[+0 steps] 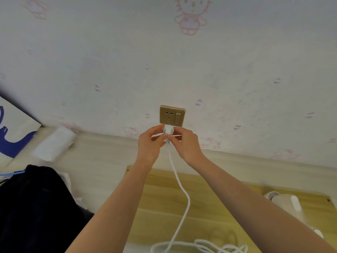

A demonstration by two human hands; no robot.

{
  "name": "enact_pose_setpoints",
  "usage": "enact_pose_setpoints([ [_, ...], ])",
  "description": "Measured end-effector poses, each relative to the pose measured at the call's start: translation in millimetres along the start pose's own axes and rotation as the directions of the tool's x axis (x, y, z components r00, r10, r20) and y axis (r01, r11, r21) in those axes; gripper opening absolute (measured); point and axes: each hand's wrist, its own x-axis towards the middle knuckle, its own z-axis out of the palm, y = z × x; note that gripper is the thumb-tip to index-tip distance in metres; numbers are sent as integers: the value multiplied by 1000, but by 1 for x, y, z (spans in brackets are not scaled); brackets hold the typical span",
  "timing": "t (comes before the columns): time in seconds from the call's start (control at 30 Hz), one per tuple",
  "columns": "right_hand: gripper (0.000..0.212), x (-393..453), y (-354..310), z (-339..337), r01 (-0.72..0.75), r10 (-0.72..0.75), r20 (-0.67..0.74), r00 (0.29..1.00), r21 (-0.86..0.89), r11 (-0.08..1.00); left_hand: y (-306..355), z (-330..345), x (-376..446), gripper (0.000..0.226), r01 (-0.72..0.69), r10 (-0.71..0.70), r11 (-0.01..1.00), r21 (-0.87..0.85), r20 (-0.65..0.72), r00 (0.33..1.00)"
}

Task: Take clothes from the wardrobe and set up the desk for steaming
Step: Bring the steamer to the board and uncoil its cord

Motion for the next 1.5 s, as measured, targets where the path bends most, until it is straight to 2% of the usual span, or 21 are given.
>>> enact_pose_setpoints([
  [0.33,17,28,15,14,-6,-1,-134,991,-53,999,-11,8,32,31,25,-25,999,-22,23,999],
  [0.67,16,34,20,16,-1,-7,-139,990,-59,998,-17,8,36,29,25,-25,999,-40,13,1000],
  [1.1,14,43,19,20,-28,39,-207,978,58,998,-24,14,50,30,43,-46,996,-77,-34,998],
  [1.27,9,45,17,21,-54,81,-249,965,114,992,-23,15,52,23,55,-67,990,-131,-93,993],
  [1.5,14,46,17,25,-91,136,-288,948,164,982,-23,15,54,20,66,-80,989,-133,-107,991],
])
